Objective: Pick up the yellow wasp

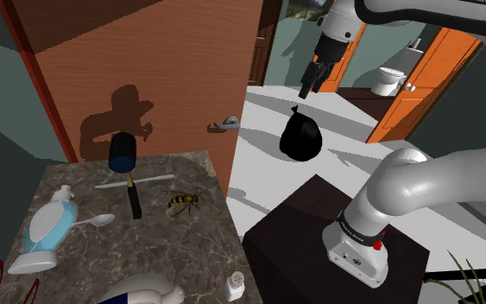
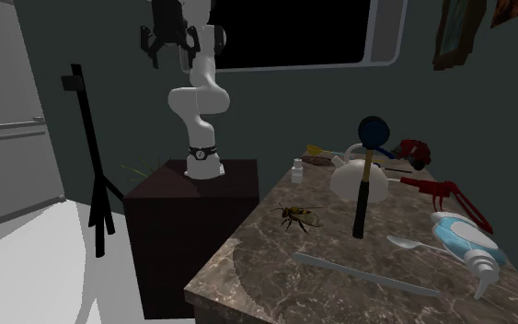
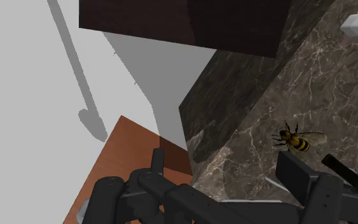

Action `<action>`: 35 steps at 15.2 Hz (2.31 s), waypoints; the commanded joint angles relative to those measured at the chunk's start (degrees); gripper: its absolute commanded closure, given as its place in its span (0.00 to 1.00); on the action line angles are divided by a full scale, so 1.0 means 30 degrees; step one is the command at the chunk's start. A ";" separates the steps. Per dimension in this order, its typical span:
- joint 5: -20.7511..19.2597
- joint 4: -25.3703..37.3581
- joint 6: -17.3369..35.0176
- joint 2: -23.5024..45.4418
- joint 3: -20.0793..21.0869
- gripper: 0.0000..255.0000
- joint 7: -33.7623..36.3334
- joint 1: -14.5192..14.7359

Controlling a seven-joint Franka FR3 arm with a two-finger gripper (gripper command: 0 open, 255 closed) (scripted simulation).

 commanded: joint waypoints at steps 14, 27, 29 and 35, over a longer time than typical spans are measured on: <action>0.2079 -0.1516 0.6589 0.5617 0.2984 0.00 0.2143 0.1755; 0.2103 0.0833 1.2241 1.4033 0.5721 0.00 0.4563 0.3002; 0.1769 0.1518 1.2894 1.5455 0.6015 0.00 0.5058 0.3217; 0.0381 0.4071 1.4357 1.9777 0.6469 0.00 0.6643 0.4157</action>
